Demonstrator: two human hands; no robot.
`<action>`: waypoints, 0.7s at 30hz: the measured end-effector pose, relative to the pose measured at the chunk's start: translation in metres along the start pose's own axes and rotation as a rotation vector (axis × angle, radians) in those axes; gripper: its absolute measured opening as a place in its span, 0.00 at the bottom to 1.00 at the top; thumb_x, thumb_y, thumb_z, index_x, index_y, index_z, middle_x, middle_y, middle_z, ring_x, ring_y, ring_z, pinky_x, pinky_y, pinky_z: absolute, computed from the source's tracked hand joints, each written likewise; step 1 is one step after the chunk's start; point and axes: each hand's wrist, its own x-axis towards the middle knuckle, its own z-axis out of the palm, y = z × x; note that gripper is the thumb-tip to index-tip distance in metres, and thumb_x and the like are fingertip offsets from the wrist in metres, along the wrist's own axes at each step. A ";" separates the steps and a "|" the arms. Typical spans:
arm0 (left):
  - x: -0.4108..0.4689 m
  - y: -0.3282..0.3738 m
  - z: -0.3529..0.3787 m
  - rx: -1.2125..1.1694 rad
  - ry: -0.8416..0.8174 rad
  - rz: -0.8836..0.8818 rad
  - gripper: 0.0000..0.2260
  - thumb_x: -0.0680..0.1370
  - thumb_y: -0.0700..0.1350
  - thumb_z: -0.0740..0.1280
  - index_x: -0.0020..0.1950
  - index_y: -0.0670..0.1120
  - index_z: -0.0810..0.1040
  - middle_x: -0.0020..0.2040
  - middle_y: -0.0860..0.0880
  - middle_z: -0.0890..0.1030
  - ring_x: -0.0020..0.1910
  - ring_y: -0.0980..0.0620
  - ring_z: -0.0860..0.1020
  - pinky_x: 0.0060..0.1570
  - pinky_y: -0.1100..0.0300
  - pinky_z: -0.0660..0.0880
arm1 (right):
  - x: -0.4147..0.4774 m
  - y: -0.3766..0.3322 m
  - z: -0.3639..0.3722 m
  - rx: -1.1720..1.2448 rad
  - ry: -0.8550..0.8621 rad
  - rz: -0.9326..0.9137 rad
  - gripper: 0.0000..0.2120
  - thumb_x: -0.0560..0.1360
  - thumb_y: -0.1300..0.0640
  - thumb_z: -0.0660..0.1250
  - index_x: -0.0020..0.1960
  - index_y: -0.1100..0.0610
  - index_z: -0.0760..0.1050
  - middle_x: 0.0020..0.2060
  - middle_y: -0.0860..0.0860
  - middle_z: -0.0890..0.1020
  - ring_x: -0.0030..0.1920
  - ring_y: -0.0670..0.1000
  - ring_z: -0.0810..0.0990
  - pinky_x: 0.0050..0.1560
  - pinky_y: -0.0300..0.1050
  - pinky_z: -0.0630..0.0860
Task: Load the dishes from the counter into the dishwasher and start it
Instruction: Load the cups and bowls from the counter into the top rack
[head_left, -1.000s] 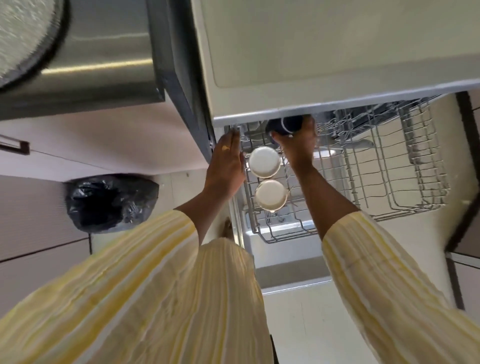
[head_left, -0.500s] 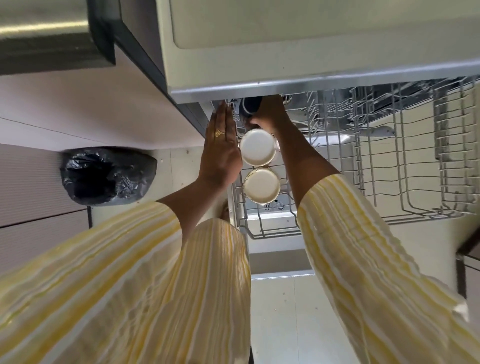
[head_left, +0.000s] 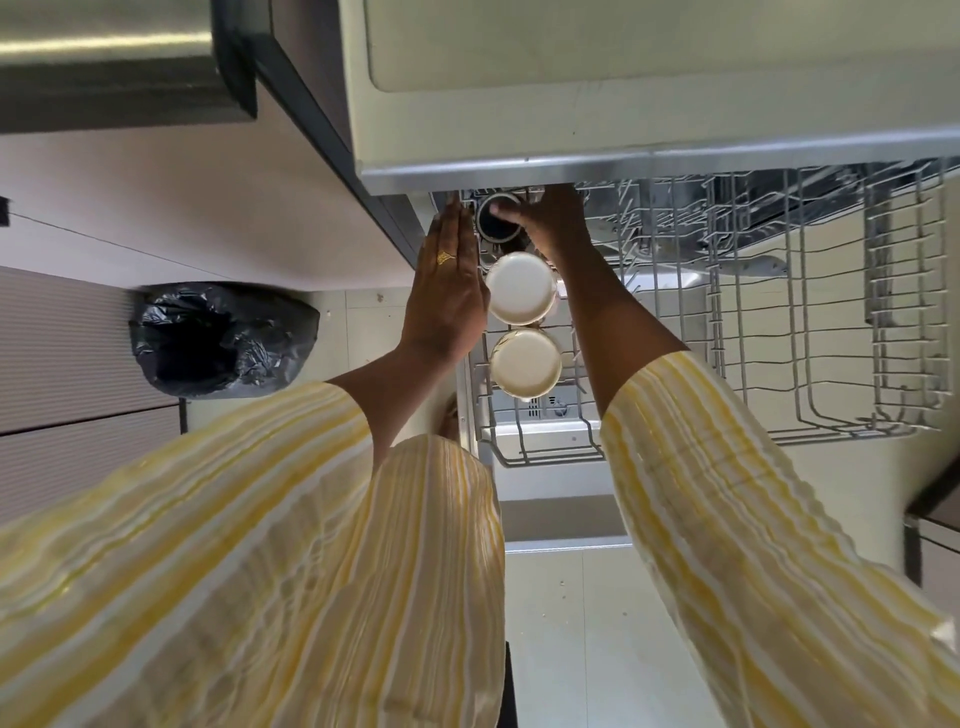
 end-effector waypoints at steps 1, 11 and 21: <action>0.000 -0.001 -0.002 -0.001 -0.007 0.005 0.26 0.81 0.39 0.54 0.76 0.37 0.46 0.77 0.40 0.50 0.77 0.45 0.48 0.75 0.53 0.49 | -0.003 -0.002 -0.002 0.003 0.078 -0.002 0.18 0.71 0.53 0.72 0.54 0.64 0.75 0.49 0.58 0.79 0.51 0.52 0.77 0.42 0.30 0.67; -0.054 -0.020 -0.035 0.031 -0.064 0.018 0.27 0.81 0.47 0.55 0.75 0.36 0.50 0.76 0.38 0.55 0.76 0.44 0.52 0.76 0.53 0.48 | -0.117 -0.027 0.023 -0.094 0.403 -0.167 0.14 0.80 0.57 0.59 0.54 0.67 0.77 0.49 0.62 0.81 0.49 0.59 0.80 0.49 0.50 0.77; -0.098 -0.074 -0.105 0.130 0.041 -0.144 0.25 0.81 0.45 0.56 0.73 0.31 0.56 0.73 0.34 0.61 0.73 0.38 0.59 0.74 0.48 0.55 | -0.186 -0.097 0.075 -0.470 0.190 -0.906 0.12 0.68 0.64 0.68 0.51 0.68 0.79 0.48 0.62 0.83 0.49 0.59 0.82 0.53 0.52 0.78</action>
